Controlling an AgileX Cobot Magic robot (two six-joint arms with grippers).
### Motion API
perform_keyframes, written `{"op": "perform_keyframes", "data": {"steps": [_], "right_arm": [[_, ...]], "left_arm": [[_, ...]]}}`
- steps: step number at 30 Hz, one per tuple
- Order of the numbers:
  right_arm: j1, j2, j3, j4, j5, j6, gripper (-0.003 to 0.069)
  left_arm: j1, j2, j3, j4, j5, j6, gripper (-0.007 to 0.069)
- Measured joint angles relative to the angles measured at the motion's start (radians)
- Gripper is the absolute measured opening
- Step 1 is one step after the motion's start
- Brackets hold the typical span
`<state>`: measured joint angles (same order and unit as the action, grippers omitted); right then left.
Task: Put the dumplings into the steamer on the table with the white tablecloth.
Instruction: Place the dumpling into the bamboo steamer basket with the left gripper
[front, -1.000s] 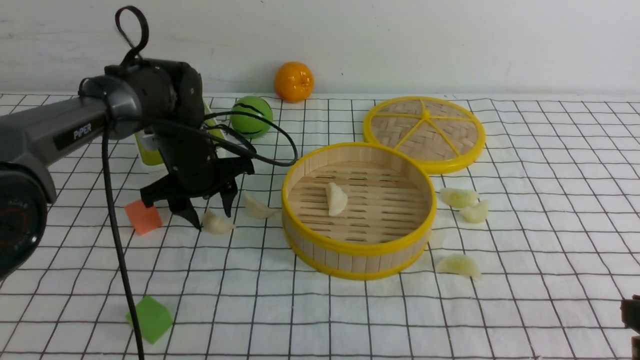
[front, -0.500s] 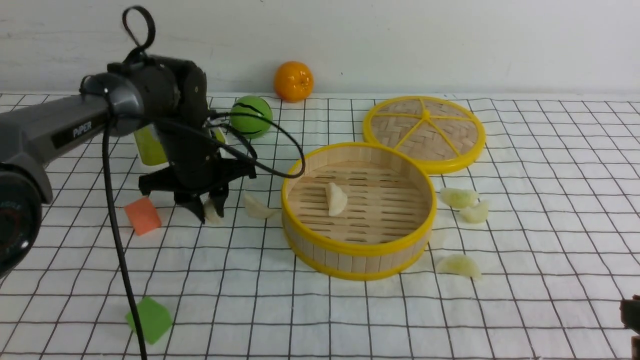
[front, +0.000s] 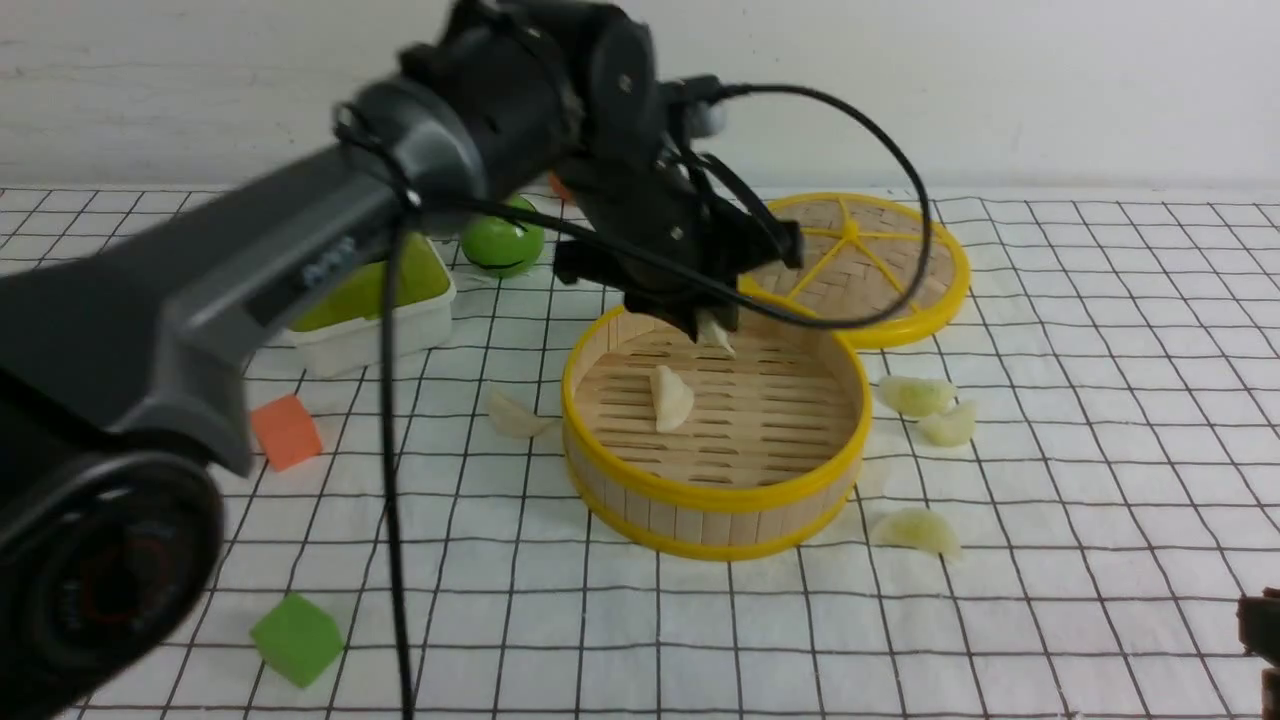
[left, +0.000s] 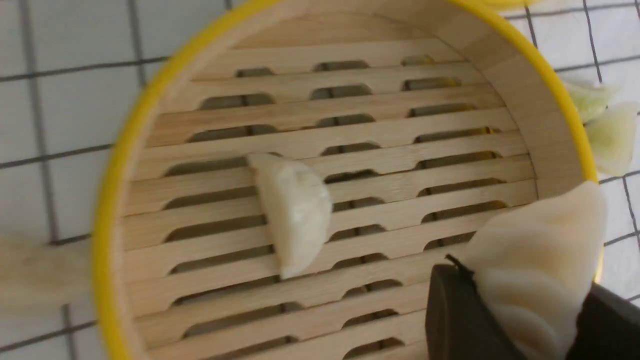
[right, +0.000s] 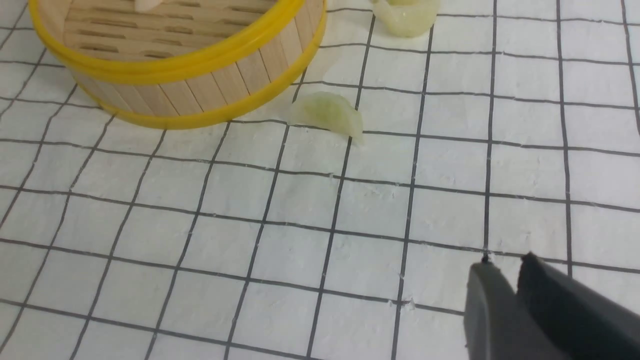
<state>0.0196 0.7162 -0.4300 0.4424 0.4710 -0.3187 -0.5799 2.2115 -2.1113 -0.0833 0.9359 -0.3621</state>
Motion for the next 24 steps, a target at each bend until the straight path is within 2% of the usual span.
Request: {"op": "perform_keyframes", "data": {"steps": [12, 20, 24], "right_arm": [[0.0, 0.0, 0.0, 0.016, 0.012, 0.0, 0.0087], [0.0, 0.0, 0.0, 0.022, 0.012, 0.0, 0.009], [0.0, 0.0, 0.0, 0.022, 0.012, 0.0, 0.0091]], "left_arm": [[-0.005, 0.195, -0.068, 0.015, -0.067, -0.043, 0.0205], [-0.005, 0.174, -0.077, 0.02, -0.038, -0.089, 0.0436], [0.0, 0.125, -0.137, 0.068, 0.064, -0.09, 0.0479]]}}
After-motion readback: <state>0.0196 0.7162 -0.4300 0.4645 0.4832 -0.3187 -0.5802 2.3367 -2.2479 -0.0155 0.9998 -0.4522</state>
